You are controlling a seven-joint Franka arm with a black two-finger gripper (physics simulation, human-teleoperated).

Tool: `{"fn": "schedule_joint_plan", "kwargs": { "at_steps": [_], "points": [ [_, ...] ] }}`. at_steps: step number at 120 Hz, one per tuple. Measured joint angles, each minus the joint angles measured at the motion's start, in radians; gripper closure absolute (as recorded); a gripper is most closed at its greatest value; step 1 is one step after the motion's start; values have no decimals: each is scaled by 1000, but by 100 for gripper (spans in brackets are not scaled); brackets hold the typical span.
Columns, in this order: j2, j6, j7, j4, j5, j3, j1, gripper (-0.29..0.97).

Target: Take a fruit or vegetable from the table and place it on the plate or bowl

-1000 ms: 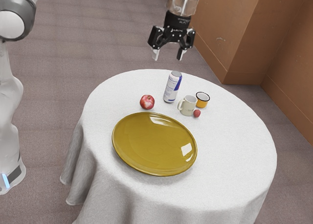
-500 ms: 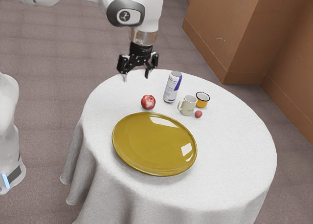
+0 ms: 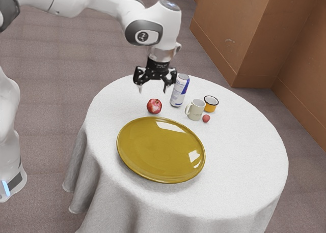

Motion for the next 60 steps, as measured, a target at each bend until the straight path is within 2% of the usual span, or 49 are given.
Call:
{"fn": "schedule_joint_plan", "kwargs": {
  "at_steps": [44, 60],
  "points": [
    [-10, 64, 242, -51, 12, -2, -37, 0],
    [-10, 76, 315, -55, 15, 5, -16, 0]
  ]
}}
